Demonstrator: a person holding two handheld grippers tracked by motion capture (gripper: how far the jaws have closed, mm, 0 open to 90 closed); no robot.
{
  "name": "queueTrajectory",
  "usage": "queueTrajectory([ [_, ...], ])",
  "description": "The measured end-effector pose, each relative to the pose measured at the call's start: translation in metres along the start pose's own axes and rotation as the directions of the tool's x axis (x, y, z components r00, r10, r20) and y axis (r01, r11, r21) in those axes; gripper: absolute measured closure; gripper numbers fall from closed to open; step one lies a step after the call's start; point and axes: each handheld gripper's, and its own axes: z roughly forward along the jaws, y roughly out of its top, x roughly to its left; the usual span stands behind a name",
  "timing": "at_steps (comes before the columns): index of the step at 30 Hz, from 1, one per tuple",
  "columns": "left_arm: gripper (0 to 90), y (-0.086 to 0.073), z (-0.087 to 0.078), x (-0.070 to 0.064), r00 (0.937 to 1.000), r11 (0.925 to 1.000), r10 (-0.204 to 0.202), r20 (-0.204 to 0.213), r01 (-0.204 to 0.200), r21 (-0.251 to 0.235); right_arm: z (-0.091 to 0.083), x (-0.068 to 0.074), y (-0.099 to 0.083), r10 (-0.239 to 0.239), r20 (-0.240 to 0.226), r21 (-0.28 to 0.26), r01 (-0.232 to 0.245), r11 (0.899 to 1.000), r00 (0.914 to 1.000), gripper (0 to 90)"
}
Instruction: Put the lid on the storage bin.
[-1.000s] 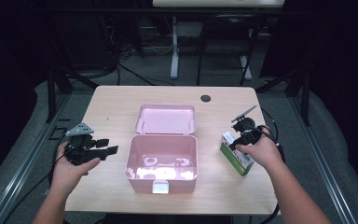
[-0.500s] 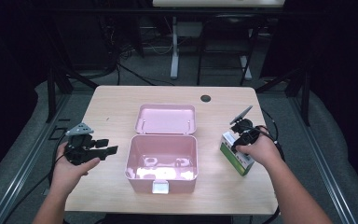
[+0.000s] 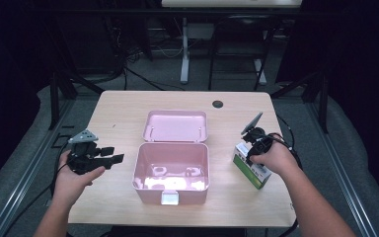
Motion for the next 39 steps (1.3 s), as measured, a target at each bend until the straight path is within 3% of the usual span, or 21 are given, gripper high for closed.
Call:
queueTrajectory([
  [19, 47.9, 0.000, 0.000, 0.001, 1.0000, 1.0000, -0.007, -0.001, 0.007, -0.005, 0.011, 0.001, 0.008, -0.028, 0.007, 0.088, 0.027, 0.996, 0.9996, 59.1],
  [39, 48.0, 0.000, -0.005, 0.004, 0.9998, 0.9997, -0.017, -0.007, 0.017, -0.015, 0.014, 0.001, 0.008, -0.018, 0.003, 0.085, 0.017, 0.996, 0.9998, 60.9],
])
